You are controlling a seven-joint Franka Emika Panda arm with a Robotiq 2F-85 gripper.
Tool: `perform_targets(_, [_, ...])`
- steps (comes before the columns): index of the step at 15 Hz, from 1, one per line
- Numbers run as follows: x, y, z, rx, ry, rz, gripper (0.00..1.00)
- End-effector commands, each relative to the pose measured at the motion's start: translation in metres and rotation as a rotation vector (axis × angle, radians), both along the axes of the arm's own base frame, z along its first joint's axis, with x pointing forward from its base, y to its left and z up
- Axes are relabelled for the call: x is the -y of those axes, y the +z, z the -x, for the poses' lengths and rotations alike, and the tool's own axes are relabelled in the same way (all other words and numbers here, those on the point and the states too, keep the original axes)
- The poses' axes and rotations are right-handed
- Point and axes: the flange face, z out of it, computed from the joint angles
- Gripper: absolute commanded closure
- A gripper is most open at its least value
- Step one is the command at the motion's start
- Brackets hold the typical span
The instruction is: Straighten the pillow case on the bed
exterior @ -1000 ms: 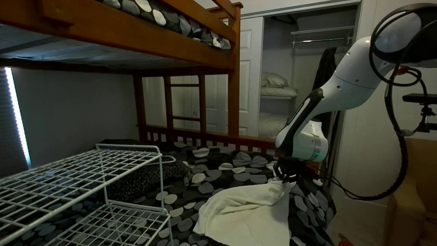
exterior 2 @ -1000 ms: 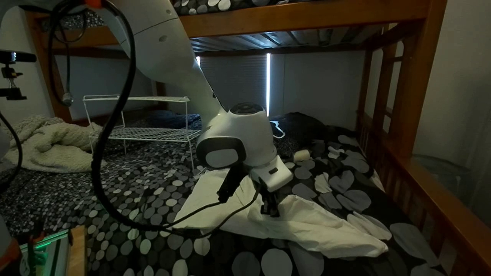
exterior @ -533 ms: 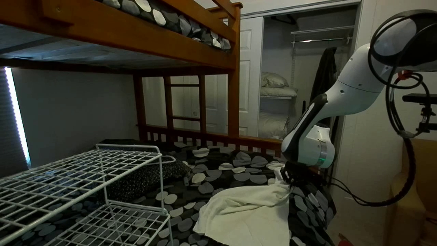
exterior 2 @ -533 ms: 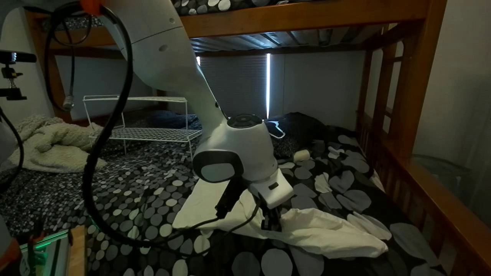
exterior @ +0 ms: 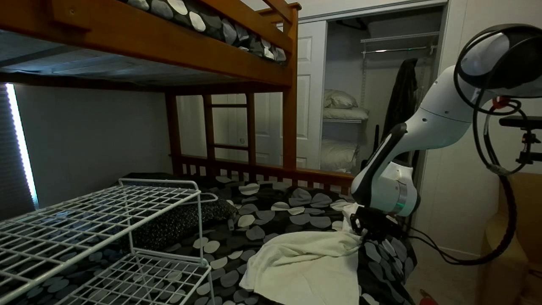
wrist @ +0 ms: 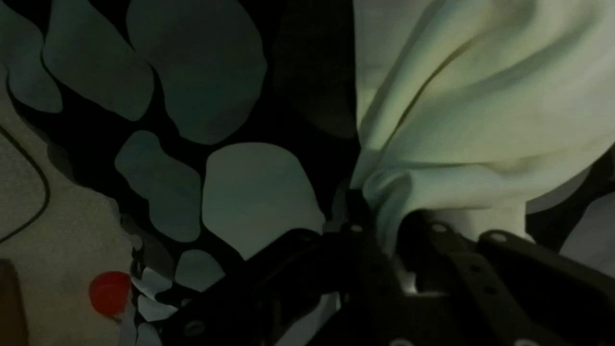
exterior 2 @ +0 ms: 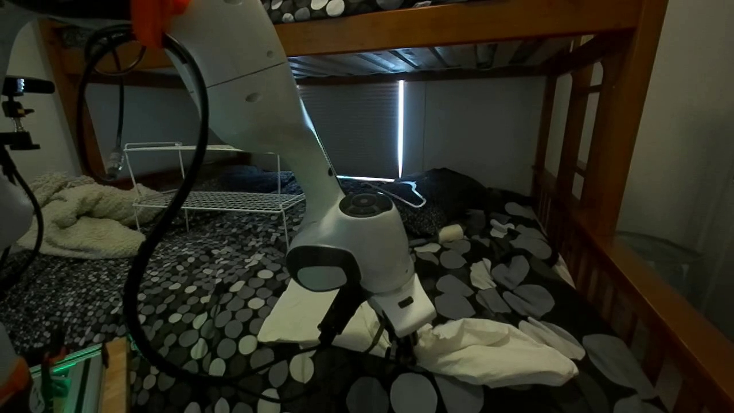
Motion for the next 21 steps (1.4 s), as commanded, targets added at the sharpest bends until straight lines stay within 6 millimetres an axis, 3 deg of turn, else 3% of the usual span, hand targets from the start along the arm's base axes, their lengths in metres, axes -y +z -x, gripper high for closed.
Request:
perform_targets(1, [0.008,0.016,0.004,-0.018,-0.001,0.002,0.48])
perform_targets(7, [0.0,0.078,-0.004,-0.056,0.089,0.008,0.03])
perform_targets(8, [-0.001,0.087,-0.006,-0.067,0.112,0.014,0.0])
perform_targets(12, [-0.011,0.121,-0.021,-0.126,0.168,0.036,0.0])
perform_targets(16, [-0.022,0.135,-0.053,-0.255,0.068,0.129,0.0])
perform_targets(18, [-0.039,0.142,-0.07,-0.314,-0.002,0.161,0.0])
perform_targets(19, [-0.031,0.143,-0.055,-0.259,0.06,0.121,0.0])
perform_targets(21, [-0.042,0.148,-0.067,-0.284,0.024,0.14,0.0])
